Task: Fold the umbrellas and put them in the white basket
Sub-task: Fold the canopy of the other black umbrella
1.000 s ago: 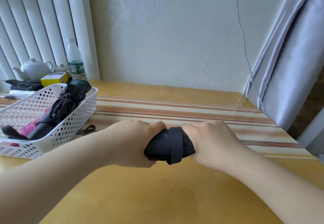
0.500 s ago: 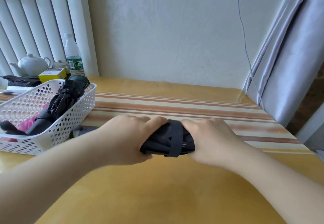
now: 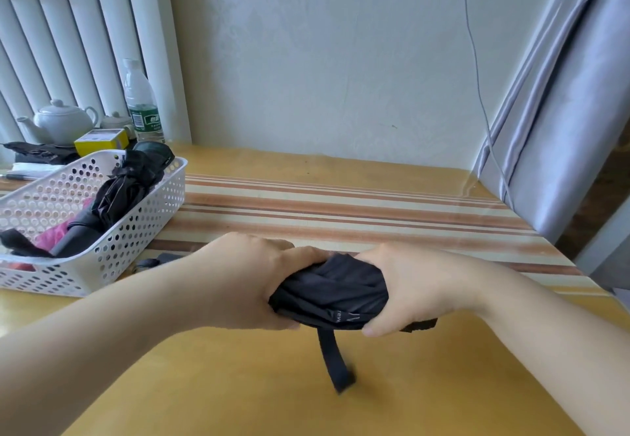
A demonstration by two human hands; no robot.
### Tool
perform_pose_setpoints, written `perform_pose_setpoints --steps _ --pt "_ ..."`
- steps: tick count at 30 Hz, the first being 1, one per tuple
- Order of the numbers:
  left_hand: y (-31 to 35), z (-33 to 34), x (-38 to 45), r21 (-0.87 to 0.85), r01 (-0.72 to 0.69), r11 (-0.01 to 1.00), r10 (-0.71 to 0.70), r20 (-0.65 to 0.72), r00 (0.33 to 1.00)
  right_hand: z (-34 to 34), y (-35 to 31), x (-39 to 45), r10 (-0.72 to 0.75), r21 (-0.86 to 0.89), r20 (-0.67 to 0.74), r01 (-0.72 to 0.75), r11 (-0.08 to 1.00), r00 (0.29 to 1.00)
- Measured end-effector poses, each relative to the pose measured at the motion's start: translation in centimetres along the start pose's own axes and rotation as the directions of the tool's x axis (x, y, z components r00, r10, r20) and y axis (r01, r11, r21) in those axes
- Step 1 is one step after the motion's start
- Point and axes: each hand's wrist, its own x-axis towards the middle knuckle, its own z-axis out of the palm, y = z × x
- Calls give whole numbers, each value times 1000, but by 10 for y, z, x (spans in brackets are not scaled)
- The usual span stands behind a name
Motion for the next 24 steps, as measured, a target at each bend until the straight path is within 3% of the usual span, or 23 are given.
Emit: perform_pose_setpoints --steps 3,5,8,12,14,16,17,19,22,24 --pt "-6 -10 2 -339 264 903 -121 389 913 1 1 -4 1 41 39 -3 999 999" --pt "-12 -9 -2 -525 320 789 -73 437 896 2 -2 -7 7 37 78 -10 999 997" --pt "-13 -6 -4 -620 320 716 -57 405 912 2 -4 -8 11 19 52 -12 1000 999" --pt "-14 -5 -4 -620 276 734 -71 334 940 -4 -5 -7 32 -29 -74 -34 999 997" --pt "-12 -5 -4 -501 227 835 -93 277 956 -8 -6 -5 46 -44 -15 -46 998 999" --pt "-11 0 -5 -234 72 970 -58 67 996 -12 -6 -1 60 -68 68 -55 996 996" --pt "-13 5 -6 -100 -18 995 14 -45 999 -14 -6 0 72 -70 103 -65 995 992" --pt "-15 10 -10 -18 -90 996 86 -146 986 -16 -7 1 79 -51 139 -72 996 987" --pt "-14 15 -17 -119 -70 990 53 -144 988 -19 -6 0 31 23 111 -34 999 993" --pt "-13 14 -19 -264 7 964 -18 -39 999 -20 -2 -1 1 55 101 -7 998 995"
